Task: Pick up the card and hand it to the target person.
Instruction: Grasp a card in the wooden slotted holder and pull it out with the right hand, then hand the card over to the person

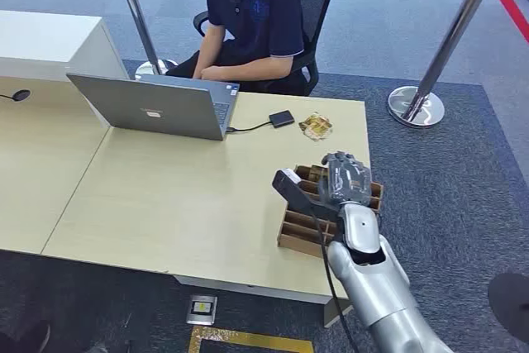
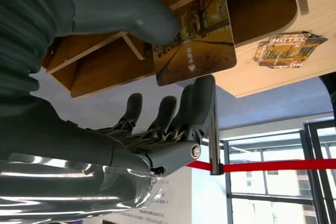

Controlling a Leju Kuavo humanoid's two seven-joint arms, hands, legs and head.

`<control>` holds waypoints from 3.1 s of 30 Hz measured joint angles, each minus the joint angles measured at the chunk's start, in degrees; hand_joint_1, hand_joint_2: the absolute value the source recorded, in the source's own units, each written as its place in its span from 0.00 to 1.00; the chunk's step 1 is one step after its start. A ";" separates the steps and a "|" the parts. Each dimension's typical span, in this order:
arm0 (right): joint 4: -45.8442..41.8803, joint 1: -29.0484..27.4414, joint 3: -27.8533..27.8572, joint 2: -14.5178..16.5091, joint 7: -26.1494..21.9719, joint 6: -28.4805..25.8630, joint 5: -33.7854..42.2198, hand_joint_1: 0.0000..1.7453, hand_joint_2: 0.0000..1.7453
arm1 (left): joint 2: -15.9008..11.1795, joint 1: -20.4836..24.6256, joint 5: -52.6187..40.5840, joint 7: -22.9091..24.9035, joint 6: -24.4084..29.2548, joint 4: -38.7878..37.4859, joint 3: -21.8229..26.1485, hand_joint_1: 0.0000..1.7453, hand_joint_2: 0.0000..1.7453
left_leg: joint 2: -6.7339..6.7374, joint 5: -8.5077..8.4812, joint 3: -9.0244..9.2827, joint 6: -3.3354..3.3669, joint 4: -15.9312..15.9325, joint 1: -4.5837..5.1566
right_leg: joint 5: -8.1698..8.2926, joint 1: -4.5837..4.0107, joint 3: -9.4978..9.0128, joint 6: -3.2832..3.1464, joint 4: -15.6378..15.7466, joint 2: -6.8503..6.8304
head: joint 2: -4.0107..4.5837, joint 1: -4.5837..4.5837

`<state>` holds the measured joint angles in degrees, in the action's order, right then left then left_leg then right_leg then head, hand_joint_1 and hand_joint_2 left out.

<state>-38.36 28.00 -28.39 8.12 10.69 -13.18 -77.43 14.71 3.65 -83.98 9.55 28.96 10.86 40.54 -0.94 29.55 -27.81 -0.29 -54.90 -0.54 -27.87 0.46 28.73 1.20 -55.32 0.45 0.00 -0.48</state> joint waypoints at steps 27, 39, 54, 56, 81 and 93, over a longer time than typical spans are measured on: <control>-0.76 0.12 0.02 1.02 -1.88 -0.52 0.44 0.62 1.00 | 0.00 0.00 0.51 0.15 -0.01 -0.01 0.02 0.00 0.00 | 0.00 0.00 -0.04 0.00 0.00 0.00 | 0.00 0.00 0.03 0.00 0.00 0.00 | 0.00 -0.01; -0.83 0.61 0.02 1.55 -2.45 0.15 0.81 0.84 1.00 | 0.00 0.00 0.87 0.15 0.00 -0.02 0.02 0.00 0.00 | 0.00 0.00 -0.05 0.00 0.00 0.00 | 0.00 0.00 0.03 0.00 0.00 0.00 | 0.00 0.00; -0.75 0.99 0.02 1.48 -2.51 -0.07 1.36 0.81 1.00 | 0.00 -0.01 0.70 0.15 -0.15 -0.02 0.02 0.00 0.00 | 0.00 0.00 -0.04 0.00 0.00 0.00 | 0.00 0.00 0.03 0.00 0.01 0.00 | 0.00 0.00; -1.27 0.94 0.02 1.26 -2.55 -0.08 1.65 0.80 1.00 | 0.00 -0.01 0.66 0.15 -0.15 -0.02 0.02 0.00 0.00 | 0.00 0.00 -0.05 0.00 0.00 0.00 | 0.00 0.00 0.04 0.00 0.01 0.00 | 0.00 0.00; -32.42 -5.55 0.03 -5.53 -5.28 3.26 6.67 0.72 1.00 | 0.02 -0.03 2.20 0.15 0.03 -0.02 0.02 0.00 0.00 | 0.00 0.00 -0.13 0.00 0.00 0.00 | 0.00 0.00 0.10 0.00 0.01 0.00 | 0.00 -0.01; -30.19 -0.31 -0.61 -1.77 -5.21 4.57 6.05 0.76 1.00 | 0.01 0.04 0.75 0.15 0.02 -0.02 0.01 0.00 0.00 | 0.02 0.00 -0.17 0.00 0.00 0.00 | 0.01 0.00 0.11 0.00 -0.03 0.00 | 0.00 -0.01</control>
<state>-68.55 27.69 -29.00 6.35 5.48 -8.61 -71.37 14.72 3.68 -83.24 9.70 28.98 10.84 40.55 -0.92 29.54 -27.98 -0.29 -54.91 -0.54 -27.86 0.46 28.84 1.20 -55.36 0.45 0.00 -0.49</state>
